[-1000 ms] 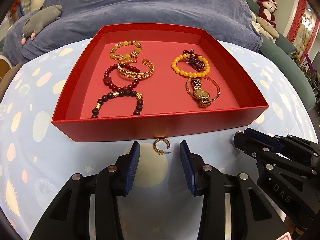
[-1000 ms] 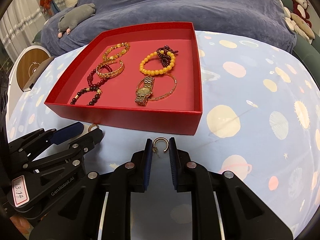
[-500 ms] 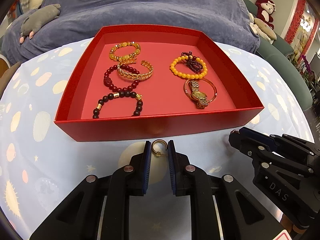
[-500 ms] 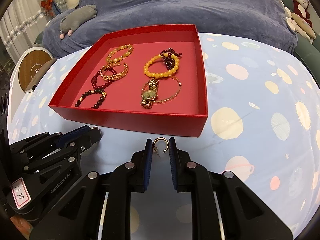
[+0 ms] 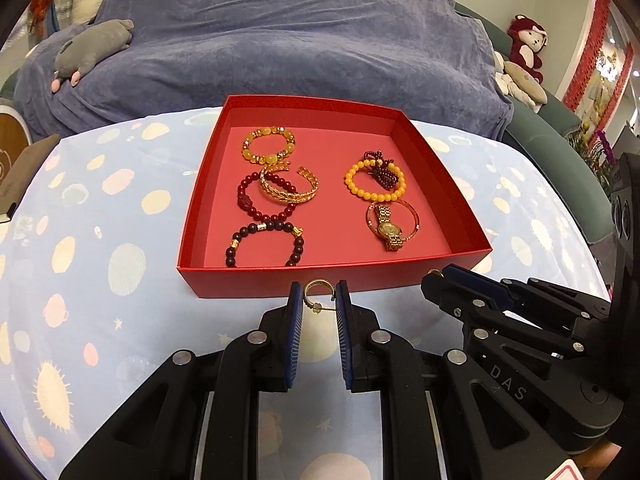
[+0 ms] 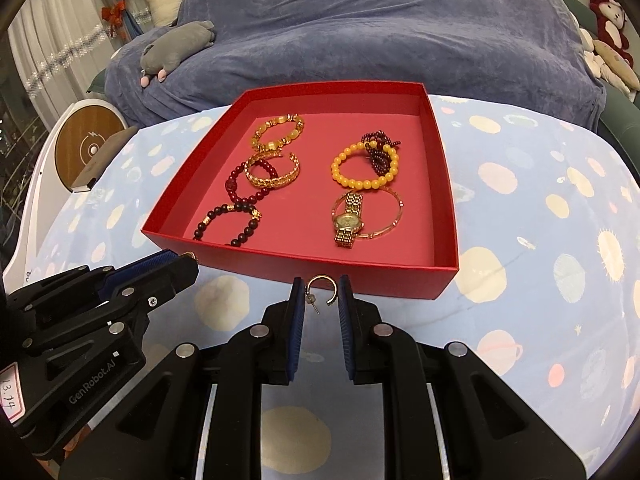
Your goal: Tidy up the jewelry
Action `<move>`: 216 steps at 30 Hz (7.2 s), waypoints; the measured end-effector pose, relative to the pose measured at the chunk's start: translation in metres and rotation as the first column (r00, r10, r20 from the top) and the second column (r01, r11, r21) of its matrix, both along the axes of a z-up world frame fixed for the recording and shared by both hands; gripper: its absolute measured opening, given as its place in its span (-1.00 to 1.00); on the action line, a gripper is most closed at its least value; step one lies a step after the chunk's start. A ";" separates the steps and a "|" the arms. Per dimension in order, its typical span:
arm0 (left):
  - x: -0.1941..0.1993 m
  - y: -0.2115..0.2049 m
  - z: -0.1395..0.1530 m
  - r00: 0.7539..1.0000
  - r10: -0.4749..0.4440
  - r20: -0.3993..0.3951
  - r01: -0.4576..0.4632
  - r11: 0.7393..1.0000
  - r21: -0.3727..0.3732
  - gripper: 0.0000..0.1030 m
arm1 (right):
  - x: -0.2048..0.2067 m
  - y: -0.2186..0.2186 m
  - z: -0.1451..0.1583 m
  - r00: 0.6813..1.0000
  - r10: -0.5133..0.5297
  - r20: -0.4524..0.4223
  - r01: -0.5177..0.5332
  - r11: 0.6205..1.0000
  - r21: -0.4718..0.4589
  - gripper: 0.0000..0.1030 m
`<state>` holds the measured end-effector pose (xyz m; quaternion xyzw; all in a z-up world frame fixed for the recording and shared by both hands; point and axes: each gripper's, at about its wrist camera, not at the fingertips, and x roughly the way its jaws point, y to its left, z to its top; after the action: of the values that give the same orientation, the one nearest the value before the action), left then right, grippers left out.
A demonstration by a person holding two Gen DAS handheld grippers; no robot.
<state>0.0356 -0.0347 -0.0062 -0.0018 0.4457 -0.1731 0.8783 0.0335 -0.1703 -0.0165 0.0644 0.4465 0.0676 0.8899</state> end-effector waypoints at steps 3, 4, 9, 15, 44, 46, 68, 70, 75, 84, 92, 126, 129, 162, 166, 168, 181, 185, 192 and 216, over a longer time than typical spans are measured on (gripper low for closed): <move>0.003 0.001 0.008 1.000 0.012 0.012 -0.012 1.000 -0.014 -0.73 | 0.002 0.001 0.012 1.000 -0.001 0.026 0.001 1.000 0.008 -0.68; 0.003 0.001 0.011 1.000 0.014 0.018 -0.014 1.000 -0.019 -0.73 | 0.002 0.001 0.016 0.999 0.000 0.035 0.000 1.000 0.009 -0.68; 0.012 -0.005 0.026 0.998 0.025 0.059 -0.025 1.000 -0.005 -0.73 | 0.011 -0.004 0.032 0.998 -0.017 0.064 0.016 1.000 0.014 -0.68; 0.031 -0.005 0.046 0.995 0.026 0.095 -0.026 1.000 -0.008 -0.73 | 0.030 -0.017 0.050 0.996 -0.039 0.081 0.038 0.999 0.010 -0.68; 0.195 -0.032 0.000 0.995 0.091 0.040 -0.093 0.994 0.056 -0.73 | 0.205 -0.037 -0.008 0.995 -0.091 -0.042 0.093 0.994 0.054 -0.68; 0.199 -0.033 -0.004 0.995 0.094 0.035 -0.096 0.994 0.061 -0.73 | 0.209 -0.037 -0.013 0.994 -0.092 -0.050 0.094 0.994 0.047 -0.68; 0.194 -0.028 0.002 0.994 0.111 -0.001 -0.111 0.992 0.060 -0.38 | 0.190 -0.039 0.008 0.996 -0.088 -0.010 0.088 0.996 -0.004 -0.47; 0.186 -0.022 0.007 0.993 0.115 0.006 -0.115 0.992 0.058 -0.38 | 0.181 -0.041 0.013 0.996 -0.090 -0.003 0.090 0.996 -0.006 -0.47; 0.156 -0.004 0.021 0.992 0.125 0.018 -0.126 0.991 0.050 -0.38 | 0.150 -0.045 0.025 0.996 -0.094 -0.005 0.094 0.995 0.020 -0.47; 0.098 0.017 0.031 0.992 0.123 0.014 -0.123 0.991 0.043 -0.38 | 0.086 -0.029 0.035 0.997 -0.079 -0.003 0.079 0.997 0.026 -0.33; 0.054 0.029 0.016 0.991 0.135 -0.023 -0.134 0.990 0.045 -0.38 | 0.031 -0.012 0.018 0.998 -0.063 -0.020 0.063 0.998 0.021 -0.33; 0.042 0.024 -0.013 0.991 0.129 0.028 -0.132 0.980 0.150 -0.37 | 0.013 -0.013 0.013 0.999 -0.035 0.013 0.036 0.998 -0.051 -0.33; 0.047 0.030 -0.012 0.988 0.154 0.021 -0.155 0.978 0.140 -0.37 | 0.013 -0.011 0.014 0.999 -0.033 0.019 0.034 0.998 -0.050 -0.33; 0.009 -0.008 0.021 0.987 0.128 0.098 -0.140 0.982 0.128 0.39 | -0.010 -0.017 0.023 0.984 -0.145 0.100 0.155 0.982 -0.105 0.39; 0.009 0.001 0.022 0.976 0.194 0.097 -0.205 0.973 0.109 0.62 | -0.015 -0.024 0.025 0.975 -0.182 0.123 0.193 0.978 -0.083 0.78; 0.009 0.004 0.022 0.972 0.214 0.096 -0.223 0.970 0.097 0.65 | -0.016 -0.022 0.025 0.977 -0.172 0.123 0.184 0.978 -0.094 0.80; -0.004 0.007 0.022 0.970 0.190 0.148 -0.213 0.965 0.153 0.68 | -0.024 -0.015 0.023 0.980 -0.142 0.138 0.160 0.978 -0.135 0.83; -0.004 0.010 0.021 0.971 0.197 0.131 -0.215 0.967 0.137 0.68 | -0.024 -0.013 0.025 0.978 -0.146 0.148 0.166 0.977 -0.132 0.83; -0.004 0.012 0.019 0.974 0.192 0.117 -0.208 0.968 0.139 0.68 | -0.024 -0.012 0.025 0.979 -0.145 0.146 0.166 0.976 -0.139 0.83; -0.004 0.007 0.020 0.977 0.174 0.126 -0.192 0.970 0.148 0.68 | -0.027 -0.017 0.024 0.970 -0.180 0.162 0.204 0.968 -0.144 0.85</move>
<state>0.0315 -0.0275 0.0139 0.0370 0.4061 -0.0550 0.9114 0.0068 -0.1869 0.0072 0.0308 0.3749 -0.0503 0.9252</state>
